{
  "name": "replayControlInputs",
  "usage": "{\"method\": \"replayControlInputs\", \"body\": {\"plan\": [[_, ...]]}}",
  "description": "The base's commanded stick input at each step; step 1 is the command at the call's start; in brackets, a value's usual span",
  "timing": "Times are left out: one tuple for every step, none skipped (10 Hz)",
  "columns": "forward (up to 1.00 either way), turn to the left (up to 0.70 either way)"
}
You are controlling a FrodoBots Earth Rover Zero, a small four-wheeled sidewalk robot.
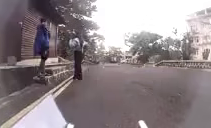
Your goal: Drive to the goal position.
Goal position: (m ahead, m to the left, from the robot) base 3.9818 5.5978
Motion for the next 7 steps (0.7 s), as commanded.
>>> {"method": "replayControlInputs", "body": {"plan": [[0.45, 0.00], [0.45, 0.00], [0.45, 0.00], [0.45, 0.00], [0.45, 0.00], [0.45, 0.00], [0.45, 0.00]]}}
